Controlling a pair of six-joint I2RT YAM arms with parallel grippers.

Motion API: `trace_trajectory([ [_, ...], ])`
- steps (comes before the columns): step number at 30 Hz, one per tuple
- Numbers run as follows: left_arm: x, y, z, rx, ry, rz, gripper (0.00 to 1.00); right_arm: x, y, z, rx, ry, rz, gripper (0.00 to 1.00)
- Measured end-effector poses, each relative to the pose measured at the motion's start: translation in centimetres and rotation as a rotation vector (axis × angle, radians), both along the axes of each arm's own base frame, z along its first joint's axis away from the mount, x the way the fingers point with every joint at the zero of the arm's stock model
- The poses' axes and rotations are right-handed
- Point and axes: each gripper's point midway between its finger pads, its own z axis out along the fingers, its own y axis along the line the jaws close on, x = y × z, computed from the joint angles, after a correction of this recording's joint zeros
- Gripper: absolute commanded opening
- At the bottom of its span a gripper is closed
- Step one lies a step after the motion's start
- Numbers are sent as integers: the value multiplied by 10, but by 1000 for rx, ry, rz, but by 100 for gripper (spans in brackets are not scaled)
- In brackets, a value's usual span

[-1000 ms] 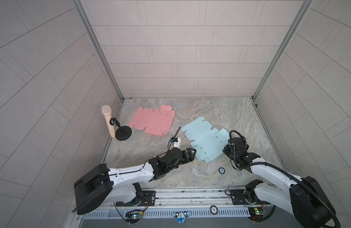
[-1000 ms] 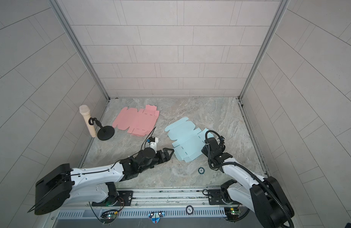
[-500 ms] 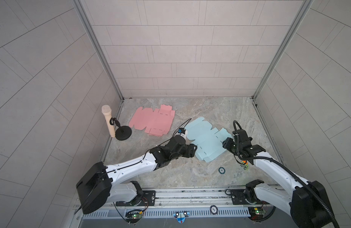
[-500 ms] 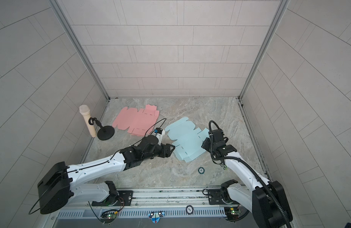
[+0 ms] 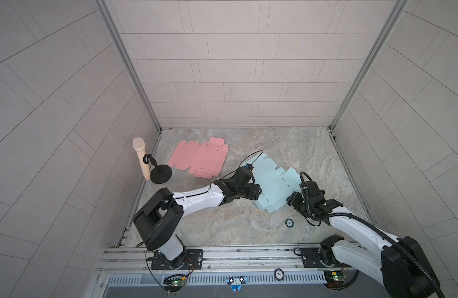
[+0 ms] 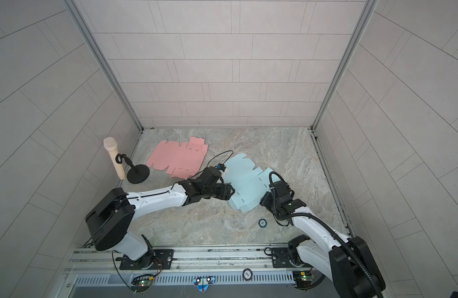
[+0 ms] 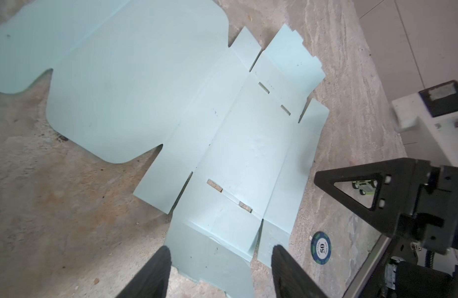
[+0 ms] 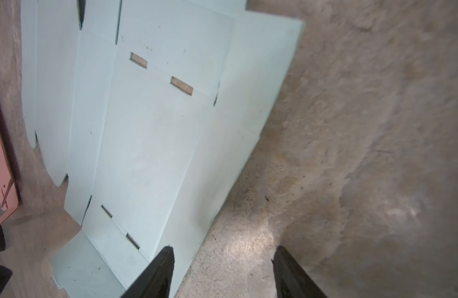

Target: Fold the paper box

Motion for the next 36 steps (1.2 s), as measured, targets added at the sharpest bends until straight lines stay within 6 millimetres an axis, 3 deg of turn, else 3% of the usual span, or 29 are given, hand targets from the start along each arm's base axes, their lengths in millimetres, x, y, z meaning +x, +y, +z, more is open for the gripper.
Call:
trace_trajectory([
  [5,-4,0,-22,42,36,-16,58,7,6,-2,39,-12,-19,61],
  [17,-37,-26,-37,43,66,-94,48,14,9,-6,77,-36,-43,43],
  [24,-57,-27,-56,42,115,-96,47,20,11,-7,91,-58,-57,41],
  [36,-78,-50,-49,-39,141,-110,46,30,13,-11,99,-77,-68,24],
])
